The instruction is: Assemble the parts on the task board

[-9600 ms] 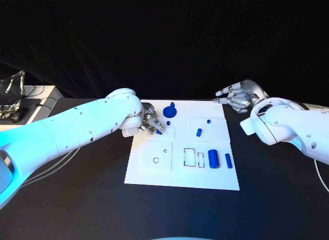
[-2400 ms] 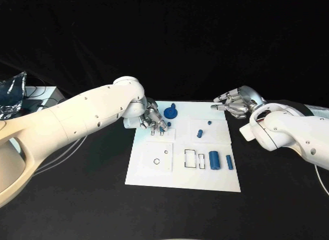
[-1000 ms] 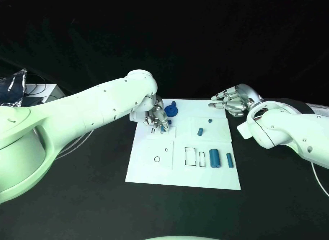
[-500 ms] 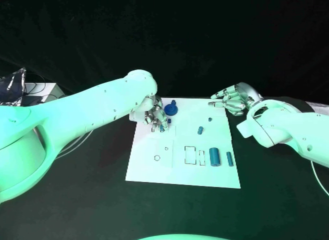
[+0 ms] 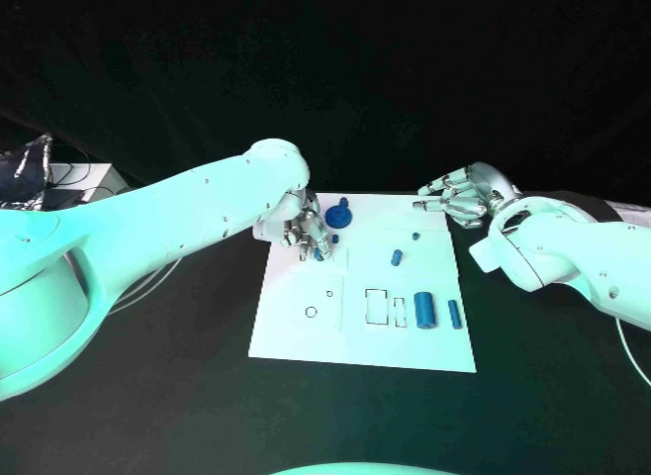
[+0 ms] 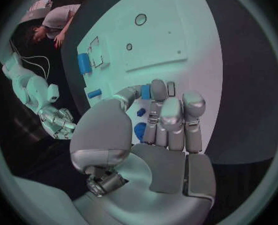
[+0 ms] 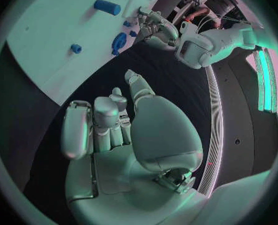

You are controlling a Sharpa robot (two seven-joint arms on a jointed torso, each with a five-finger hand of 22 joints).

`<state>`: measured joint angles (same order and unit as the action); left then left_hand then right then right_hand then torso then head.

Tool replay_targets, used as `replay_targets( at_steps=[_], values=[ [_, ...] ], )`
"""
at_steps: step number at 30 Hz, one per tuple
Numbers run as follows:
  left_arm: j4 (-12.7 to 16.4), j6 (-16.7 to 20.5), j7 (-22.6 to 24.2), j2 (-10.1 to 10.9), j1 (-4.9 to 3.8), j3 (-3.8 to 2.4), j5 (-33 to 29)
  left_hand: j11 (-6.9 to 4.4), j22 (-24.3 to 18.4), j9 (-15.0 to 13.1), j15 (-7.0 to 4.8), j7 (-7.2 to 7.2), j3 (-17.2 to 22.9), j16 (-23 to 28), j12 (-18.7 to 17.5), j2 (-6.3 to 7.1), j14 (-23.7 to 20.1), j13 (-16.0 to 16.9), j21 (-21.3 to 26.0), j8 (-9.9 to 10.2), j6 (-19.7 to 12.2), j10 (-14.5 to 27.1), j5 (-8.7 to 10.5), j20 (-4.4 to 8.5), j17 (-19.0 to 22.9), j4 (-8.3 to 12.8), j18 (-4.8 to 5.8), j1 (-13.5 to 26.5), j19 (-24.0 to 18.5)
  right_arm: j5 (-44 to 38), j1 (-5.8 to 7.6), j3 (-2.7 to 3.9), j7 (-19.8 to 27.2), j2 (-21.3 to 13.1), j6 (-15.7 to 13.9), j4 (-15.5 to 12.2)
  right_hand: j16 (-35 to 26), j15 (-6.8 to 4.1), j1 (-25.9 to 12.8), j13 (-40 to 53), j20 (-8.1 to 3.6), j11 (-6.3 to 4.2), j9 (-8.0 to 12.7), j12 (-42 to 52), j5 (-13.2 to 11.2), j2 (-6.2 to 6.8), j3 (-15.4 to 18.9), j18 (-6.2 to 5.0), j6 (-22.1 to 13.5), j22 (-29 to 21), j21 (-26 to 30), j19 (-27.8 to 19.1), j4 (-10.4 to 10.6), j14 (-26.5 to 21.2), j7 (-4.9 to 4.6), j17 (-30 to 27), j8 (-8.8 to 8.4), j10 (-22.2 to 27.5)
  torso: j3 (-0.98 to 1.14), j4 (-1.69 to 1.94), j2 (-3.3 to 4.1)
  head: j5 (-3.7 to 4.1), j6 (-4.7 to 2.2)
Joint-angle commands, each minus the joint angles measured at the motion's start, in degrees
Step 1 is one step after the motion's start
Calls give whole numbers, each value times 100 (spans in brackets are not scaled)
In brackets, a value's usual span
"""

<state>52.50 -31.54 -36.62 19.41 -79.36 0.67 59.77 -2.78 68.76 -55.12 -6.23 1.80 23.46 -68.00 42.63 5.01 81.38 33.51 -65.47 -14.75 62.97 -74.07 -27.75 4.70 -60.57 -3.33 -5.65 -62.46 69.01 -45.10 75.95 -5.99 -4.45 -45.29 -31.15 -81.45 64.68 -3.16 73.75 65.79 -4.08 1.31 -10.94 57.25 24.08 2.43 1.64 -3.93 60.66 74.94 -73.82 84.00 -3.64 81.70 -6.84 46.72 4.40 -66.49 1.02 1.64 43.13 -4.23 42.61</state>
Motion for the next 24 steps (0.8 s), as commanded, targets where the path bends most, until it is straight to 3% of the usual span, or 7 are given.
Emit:
replay_targets(
  at_steps=[1,24],
  values=[
    [5,-162,-12,3,11,5,-6,-131,8,-40,8,-176,822,-7,20,-35,14,-10,29,-1,198,-116,-3,-67,-3,817,32,-80,-6,-56,-3,1,69,-5,64,-11,-23,-7,-25,-9,8,-12,6,-28,8,5,4,23,13,1065,17,375,28,-1,-43,-7,-25,38,-2,1,0,-4,10],
    [-36,-150,-13,-31,21,25,-68,-127,-1,-43,15,-174,811,-7,24,-42,12,-25,55,14,198,-112,11,-101,-9,795,13,-87,-30,-60,-3,1,73,4,72,-6,-23,-7,-25,-9,8,-12,6,-28,8,5,4,23,13,1065,17,375,28,-1,-43,-7,-25,38,5,-4,6,-4,14]
  ],
)
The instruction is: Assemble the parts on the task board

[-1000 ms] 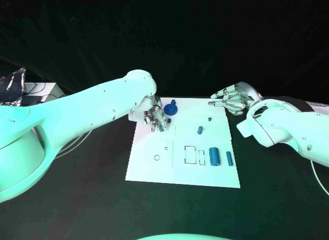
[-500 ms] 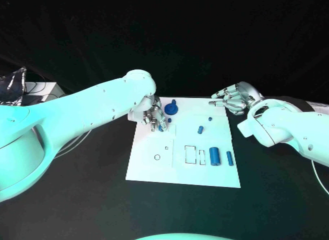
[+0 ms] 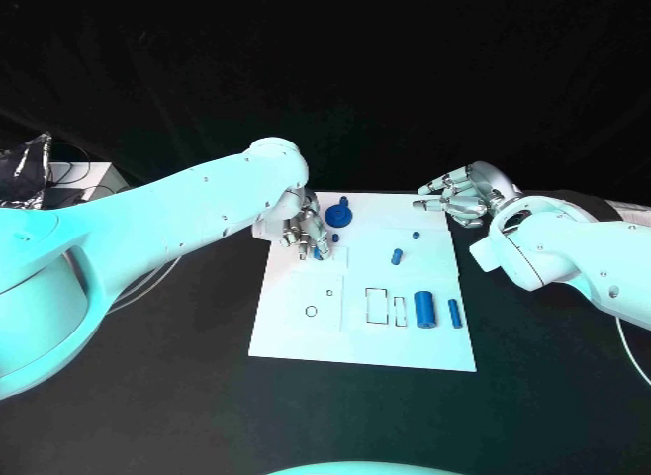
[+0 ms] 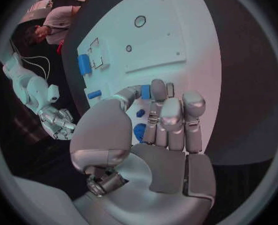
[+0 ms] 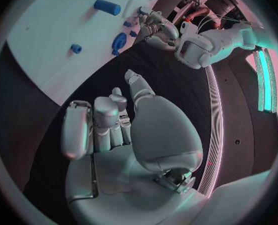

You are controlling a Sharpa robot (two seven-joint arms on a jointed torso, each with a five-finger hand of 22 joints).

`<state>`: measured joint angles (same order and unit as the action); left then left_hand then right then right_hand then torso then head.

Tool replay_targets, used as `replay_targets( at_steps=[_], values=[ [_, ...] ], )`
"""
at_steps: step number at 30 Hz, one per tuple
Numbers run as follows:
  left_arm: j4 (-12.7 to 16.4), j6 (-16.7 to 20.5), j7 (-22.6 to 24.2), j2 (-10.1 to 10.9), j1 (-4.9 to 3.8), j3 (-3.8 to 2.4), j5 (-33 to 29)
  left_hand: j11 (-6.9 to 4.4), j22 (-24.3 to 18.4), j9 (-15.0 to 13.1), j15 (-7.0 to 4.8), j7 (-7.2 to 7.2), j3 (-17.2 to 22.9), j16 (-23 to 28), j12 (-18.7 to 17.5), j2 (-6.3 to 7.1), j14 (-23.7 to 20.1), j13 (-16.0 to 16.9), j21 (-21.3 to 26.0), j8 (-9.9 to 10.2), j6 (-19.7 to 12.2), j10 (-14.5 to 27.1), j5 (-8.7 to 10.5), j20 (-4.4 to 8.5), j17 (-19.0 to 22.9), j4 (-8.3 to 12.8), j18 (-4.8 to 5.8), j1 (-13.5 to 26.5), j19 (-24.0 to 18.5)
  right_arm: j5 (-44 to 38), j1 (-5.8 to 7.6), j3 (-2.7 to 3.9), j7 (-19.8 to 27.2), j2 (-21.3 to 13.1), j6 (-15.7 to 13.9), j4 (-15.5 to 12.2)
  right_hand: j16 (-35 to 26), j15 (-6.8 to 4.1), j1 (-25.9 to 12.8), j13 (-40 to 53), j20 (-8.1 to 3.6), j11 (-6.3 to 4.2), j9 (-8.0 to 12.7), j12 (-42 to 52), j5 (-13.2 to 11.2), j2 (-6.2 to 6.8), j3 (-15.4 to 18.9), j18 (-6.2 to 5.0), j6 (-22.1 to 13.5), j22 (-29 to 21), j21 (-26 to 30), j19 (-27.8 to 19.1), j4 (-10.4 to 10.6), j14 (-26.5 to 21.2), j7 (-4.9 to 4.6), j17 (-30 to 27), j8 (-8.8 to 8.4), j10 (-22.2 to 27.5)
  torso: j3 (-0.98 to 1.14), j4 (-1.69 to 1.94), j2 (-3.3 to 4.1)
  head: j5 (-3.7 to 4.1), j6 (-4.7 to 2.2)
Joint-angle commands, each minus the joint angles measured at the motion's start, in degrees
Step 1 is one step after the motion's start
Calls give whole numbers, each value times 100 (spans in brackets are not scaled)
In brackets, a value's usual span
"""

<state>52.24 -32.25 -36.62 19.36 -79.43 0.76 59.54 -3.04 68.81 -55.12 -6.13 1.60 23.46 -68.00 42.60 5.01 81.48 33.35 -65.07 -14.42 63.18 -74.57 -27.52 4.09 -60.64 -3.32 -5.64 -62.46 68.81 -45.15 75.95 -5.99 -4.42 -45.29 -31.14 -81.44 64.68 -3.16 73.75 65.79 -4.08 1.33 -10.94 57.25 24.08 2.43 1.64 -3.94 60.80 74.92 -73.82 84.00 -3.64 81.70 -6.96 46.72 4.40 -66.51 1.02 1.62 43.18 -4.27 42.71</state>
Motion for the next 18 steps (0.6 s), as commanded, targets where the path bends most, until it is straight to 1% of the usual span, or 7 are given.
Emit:
replay_targets(
  at_steps=[1,5,6,9,10,15,18],
  values=[
    [-19,-66,-13,-31,30,18,-49,-99,-11,-45,5,-152,806,1,26,-53,-1,-9,21,-19,175,-56,-9,-45,7,783,9,-79,-16,-54,-3,1,71,3,70,-6,-23,-7,-25,-8,8,-14,6,-28,8,5,3,24,-1,1067,17,375,28,-1,-31,-7,-25,40,4,-1,0,3,7],
    [-38,-21,-11,-37,37,24,-64,-97,-18,-60,7,-154,762,16,46,-80,0,-3,39,-17,157,-37,4,-75,19,763,-9,-44,-23,-54,-3,1,73,1,69,-6,-23,-7,-25,-8,8,-14,6,-28,8,5,3,24,-1,1067,17,375,28,-1,-31,-7,-25,40,2,0,2,5,11],
    [-45,-1,-9,-38,40,26,-74,-110,-18,-70,5,-173,588,4,59,-138,4,-5,44,-22,157,-37,29,-97,4,741,-17,-47,-24,-54,-3,1,74,1,68,-7,-23,-7,-25,-8,8,-14,6,-28,8,5,3,24,-1,1067,17,375,28,-1,-31,-7,-25,40,3,2,1,5,13],
    [-55,15,-8,-41,44,30,-90,-106,-18,-59,9,-185,378,8,80,-170,1,-10,51,-13,168,-33,43,-114,6,684,-27,-13,-22,-54,-3,1,75,0,69,-6,-23,-7,-25,-8,8,-14,6,-28,8,5,3,24,-1,1067,17,375,28,-1,-31,-7,-25,40,6,0,1,3,17],
    [-57,17,-8,-42,44,31,-93,-126,-16,-54,4,-197,200,7,90,-215,2,-12,52,-5,164,-24,40,-116,6,649,-24,-36,-16,-54,-3,1,75,0,69,-6,-23,-7,-25,-8,8,-14,6,-28,8,5,3,24,-1,1067,17,375,28,-1,-31,-7,-25,40,8,0,1,3,18],
    [-65,23,-6,-45,46,37,-105,-113,-22,-5,2,-223,-357,8,120,-274,2,-26,72,21,204,-10,58,-94,4,453,-8,-28,-8,-54,-3,1,75,-7,68,-10,-23,-7,-25,-8,8,-14,6,-28,8,5,3,24,-1,1067,17,375,28,-1,-31,-7,-25,40,6,-4,1,5,27],
    [-68,25,-6,-45,47,40,-108,-116,-21,17,-3,-227,-543,12,131,-276,2,-38,81,32,221,-7,59,-81,7,366,4,-49,-5,-54,-3,1,75,-7,68,-9,-29,-6,-38,-22,8,-12,17,-42,9,3,9,19,-7,1062,34,373,26,-2,-34,-17,-27,52,5,-6,-4,8,28]
  ],
)
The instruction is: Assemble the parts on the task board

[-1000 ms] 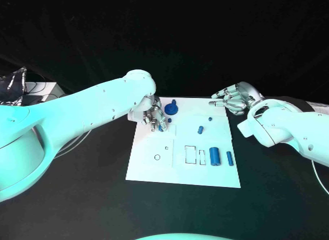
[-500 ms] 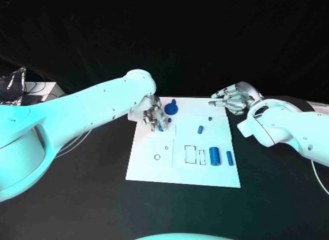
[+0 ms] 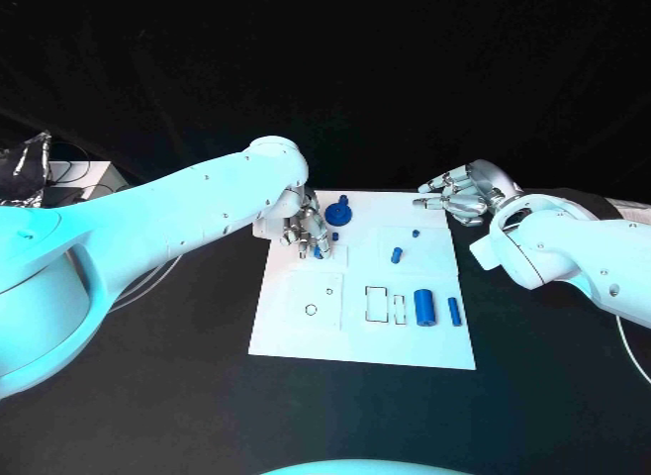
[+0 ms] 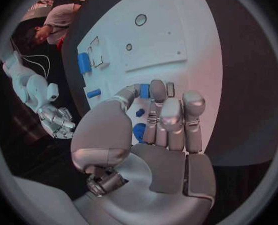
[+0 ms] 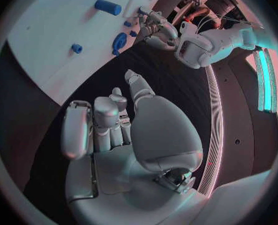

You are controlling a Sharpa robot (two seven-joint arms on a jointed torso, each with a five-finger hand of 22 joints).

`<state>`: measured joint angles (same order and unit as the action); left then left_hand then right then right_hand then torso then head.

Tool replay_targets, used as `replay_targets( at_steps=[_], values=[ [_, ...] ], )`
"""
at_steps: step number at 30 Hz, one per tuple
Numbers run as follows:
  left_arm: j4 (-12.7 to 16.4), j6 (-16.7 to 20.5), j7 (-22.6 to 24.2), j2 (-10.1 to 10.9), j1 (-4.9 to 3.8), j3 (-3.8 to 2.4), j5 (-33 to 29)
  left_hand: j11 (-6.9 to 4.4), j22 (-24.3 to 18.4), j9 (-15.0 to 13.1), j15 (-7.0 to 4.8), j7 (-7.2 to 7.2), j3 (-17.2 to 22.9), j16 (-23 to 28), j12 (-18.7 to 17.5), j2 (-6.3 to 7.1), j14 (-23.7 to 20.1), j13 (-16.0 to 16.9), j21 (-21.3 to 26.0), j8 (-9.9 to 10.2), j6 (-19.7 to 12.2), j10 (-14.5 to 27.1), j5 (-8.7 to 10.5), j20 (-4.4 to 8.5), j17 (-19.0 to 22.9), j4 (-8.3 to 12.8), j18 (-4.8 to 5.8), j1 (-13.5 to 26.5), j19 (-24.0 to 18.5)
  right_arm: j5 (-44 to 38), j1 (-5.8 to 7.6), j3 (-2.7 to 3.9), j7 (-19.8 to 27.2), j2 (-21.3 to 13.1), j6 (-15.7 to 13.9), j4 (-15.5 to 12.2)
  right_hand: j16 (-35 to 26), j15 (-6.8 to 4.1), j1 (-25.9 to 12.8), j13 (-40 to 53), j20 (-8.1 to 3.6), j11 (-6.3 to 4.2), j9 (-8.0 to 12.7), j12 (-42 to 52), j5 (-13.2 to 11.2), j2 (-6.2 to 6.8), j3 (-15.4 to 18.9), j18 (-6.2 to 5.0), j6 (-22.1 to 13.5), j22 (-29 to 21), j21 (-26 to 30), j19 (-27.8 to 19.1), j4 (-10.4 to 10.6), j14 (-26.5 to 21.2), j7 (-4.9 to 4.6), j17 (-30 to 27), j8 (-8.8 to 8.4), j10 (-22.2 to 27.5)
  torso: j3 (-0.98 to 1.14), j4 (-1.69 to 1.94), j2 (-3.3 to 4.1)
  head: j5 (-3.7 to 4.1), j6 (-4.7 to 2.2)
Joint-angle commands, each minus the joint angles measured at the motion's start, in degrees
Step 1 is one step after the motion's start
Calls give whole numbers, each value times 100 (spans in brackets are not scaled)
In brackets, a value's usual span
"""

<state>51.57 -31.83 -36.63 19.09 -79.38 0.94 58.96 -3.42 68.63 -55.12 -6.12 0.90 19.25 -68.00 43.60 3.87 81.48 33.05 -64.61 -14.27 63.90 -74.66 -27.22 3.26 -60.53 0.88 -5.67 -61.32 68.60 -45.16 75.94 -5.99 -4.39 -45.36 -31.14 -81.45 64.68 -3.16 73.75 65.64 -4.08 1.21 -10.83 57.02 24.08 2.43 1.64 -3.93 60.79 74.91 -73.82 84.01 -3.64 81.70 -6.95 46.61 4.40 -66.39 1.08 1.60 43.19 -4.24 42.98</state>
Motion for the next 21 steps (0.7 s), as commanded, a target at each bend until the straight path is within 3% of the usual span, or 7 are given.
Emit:
replay_targets(
  at_steps=[1,15,21],
  values=[
    [-3,-15,-5,-18,42,23,-52,-79,-3,22,-4,-157,-160,13,33,-167,1,-12,38,21,148,4,27,6,-4,-68,9,-182,15,-53,-2,1,72,0,67,-9,-29,-6,-38,-7,8,0,6,-19,9,3,9,19,-6,1063,34,373,26,-2,-35,-6,-27,40,-2,-2,-5,7,4],
    [-24,11,-3,-12,43,30,-42,-79,29,42,-6,-176,-1188,-2,88,-324,5,-51,50,11,207,1,57,21,-15,-470,24,-238,41,-53,-2,1,79,-2,62,-13,-29,-6,-38,-7,8,0,6,-19,9,3,9,19,-6,1063,34,373,26,-2,-35,-6,-27,40,-5,4,-3,13,2],
    [-35,27,-3,3,43,31,-3,-76,40,47,-11,-179,-1485,-11,97,-414,9,-65,56,16,207,5,55,24,-21,-524,24,-326,47,-53,-2,1,84,-7,58,-18,-32,-6,-31,-9,8,-1,6,-21,8,8,10,20,-5,1063,33,373,21,-4,-34,-8,-26,39,-9,2,-2,12,8]
  ],
)
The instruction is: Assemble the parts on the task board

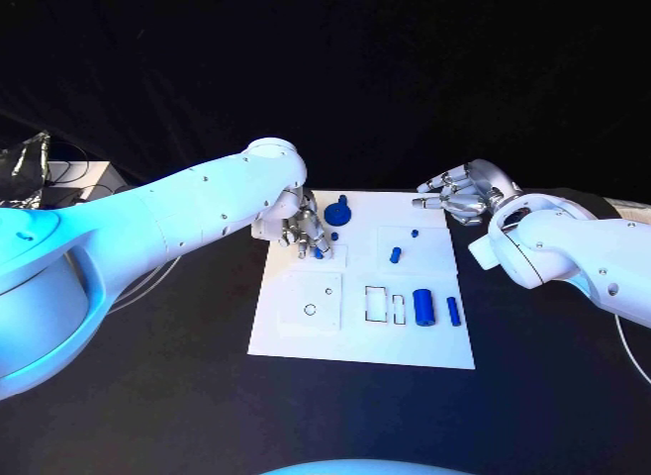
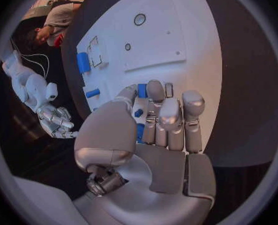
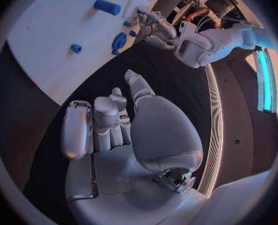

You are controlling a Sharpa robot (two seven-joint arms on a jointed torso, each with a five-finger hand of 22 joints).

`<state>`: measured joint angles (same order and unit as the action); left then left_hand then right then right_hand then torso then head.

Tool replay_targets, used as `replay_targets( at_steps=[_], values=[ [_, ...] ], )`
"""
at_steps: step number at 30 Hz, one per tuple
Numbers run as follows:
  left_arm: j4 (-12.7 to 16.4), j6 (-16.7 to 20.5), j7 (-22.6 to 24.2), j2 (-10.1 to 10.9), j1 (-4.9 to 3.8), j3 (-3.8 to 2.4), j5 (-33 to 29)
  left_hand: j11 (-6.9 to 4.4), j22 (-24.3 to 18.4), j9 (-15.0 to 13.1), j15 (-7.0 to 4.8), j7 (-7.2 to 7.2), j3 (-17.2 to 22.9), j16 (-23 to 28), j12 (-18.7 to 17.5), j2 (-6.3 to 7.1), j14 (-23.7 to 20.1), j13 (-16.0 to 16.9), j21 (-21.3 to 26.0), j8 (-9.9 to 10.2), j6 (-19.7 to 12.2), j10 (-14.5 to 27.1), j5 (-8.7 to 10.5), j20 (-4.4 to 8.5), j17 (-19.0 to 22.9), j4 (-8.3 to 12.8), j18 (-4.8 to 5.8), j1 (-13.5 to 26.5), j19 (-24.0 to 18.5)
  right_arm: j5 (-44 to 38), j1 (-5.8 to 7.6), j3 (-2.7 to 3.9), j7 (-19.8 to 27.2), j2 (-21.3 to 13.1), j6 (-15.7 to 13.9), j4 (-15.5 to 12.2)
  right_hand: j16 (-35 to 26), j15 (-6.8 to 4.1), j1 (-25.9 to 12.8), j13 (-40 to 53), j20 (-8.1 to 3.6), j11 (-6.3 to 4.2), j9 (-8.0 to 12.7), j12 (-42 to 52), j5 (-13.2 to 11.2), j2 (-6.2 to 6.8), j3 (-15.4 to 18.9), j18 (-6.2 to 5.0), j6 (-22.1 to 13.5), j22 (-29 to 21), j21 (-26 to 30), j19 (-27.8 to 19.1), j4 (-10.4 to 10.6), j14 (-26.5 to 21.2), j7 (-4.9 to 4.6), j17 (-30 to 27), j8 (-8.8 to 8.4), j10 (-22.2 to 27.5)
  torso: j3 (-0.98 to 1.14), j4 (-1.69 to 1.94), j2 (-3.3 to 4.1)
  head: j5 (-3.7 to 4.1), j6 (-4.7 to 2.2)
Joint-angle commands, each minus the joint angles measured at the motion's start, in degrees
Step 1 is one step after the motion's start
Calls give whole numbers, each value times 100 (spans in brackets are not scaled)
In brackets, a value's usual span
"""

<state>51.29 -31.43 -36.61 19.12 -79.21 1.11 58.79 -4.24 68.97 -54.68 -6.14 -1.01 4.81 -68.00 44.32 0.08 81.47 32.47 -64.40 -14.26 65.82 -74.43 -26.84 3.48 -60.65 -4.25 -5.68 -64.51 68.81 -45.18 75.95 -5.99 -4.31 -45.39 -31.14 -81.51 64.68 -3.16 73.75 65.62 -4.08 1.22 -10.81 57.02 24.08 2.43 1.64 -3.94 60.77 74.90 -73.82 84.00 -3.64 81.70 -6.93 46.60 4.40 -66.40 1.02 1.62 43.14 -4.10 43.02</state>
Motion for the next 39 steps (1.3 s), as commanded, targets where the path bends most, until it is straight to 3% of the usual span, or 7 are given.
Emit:
replay_targets(
  at_steps=[1,11,23,24,25,28,39],
  values=[
    [-8,-5,-5,5,27,14,20,-1,7,3,-7,15,-77,-3,30,-44,1,-8,37,13,16,-18,16,-1,-4,-25,26,-16,25,-52,-3,1,79,-6,56,-13,-32,-6,-31,-7,8,-1,4,-21,8,8,10,20,-4,1064,34,373,21,-4,-36,-7,-26,40,-2,0,4,-2,4],
    [13,26,-7,50,27,13,83,-2,45,-29,-10,5,-284,-48,58,-54,15,-18,6,-15,33,-32,31,-1,-45,-112,30,3,52,-52,-3,1,88,-16,48,-19,-32,-6,-31,-7,8,-1,4,-21,8,8,10,20,-4,1064,34,373,21,-4,-36,-7,-26,40,1,-2,5,9,15],
    [54,50,-7,93,27,11,106,4,81,-69,-1,11,-1357,-70,92,-182,17,-51,-2,-36,72,-37,123,6,-68,-251,38,13,70,-52,-3,1,94,-18,47,-14,-32,-6,-31,-7,8,-1,4,-21,8,8,10,20,-4,1064,34,373,21,-4,-36,-7,-26,40,1,3,-3,13,22],
    [58,60,-6,95,27,11,105,6,81,-72,-1,21,-1415,-70,92,-196,16,-52,0,-37,74,-39,355,7,-69,-264,38,31,70,-52,-3,1,94,-17,47,-13,-32,-6,-31,-7,8,-1,4,-21,8,8,10,20,-4,1064,34,373,21,-4,-36,-7,-26,40,1,2,-4,12,21],
    [62,74,-6,98,27,10,105,12,82,-78,1,26,-1473,-76,94,-210,20,-53,0,-42,80,-41,730,7,-75,-286,39,63,71,-52,-3,1,94,-18,47,-13,-32,-6,-31,-7,8,-1,4,-21,8,8,10,20,-4,1064,34,373,21,-4,-36,-7,-26,40,2,0,-3,11,17],
    [76,102,-4,107,27,10,103,14,94,-94,2,25,-1586,-89,103,-215,22,-53,-12,-53,87,-49,1234,5,-89,-339,41,131,82,-52,-3,1,95,-18,46,-12,-32,-6,-31,-7,8,-1,4,-21,8,8,10,20,-4,1064,34,373,21,-4,-36,-7,-26,40,2,0,-3,11,19],
    [181,171,-1,206,28,-4,98,13,117,-131,1,22,-1679,-109,124,-196,23,-61,-31,-66,88,-53,1728,1,-108,-426,38,169,97,-52,-6,1,95,-25,43,-4,-32,-6,-31,-7,8,-1,4,-21,8,8,10,20,-4,1064,34,373,21,-4,-36,-7,-26,40,1,2,-3,11,12]
  ],
)
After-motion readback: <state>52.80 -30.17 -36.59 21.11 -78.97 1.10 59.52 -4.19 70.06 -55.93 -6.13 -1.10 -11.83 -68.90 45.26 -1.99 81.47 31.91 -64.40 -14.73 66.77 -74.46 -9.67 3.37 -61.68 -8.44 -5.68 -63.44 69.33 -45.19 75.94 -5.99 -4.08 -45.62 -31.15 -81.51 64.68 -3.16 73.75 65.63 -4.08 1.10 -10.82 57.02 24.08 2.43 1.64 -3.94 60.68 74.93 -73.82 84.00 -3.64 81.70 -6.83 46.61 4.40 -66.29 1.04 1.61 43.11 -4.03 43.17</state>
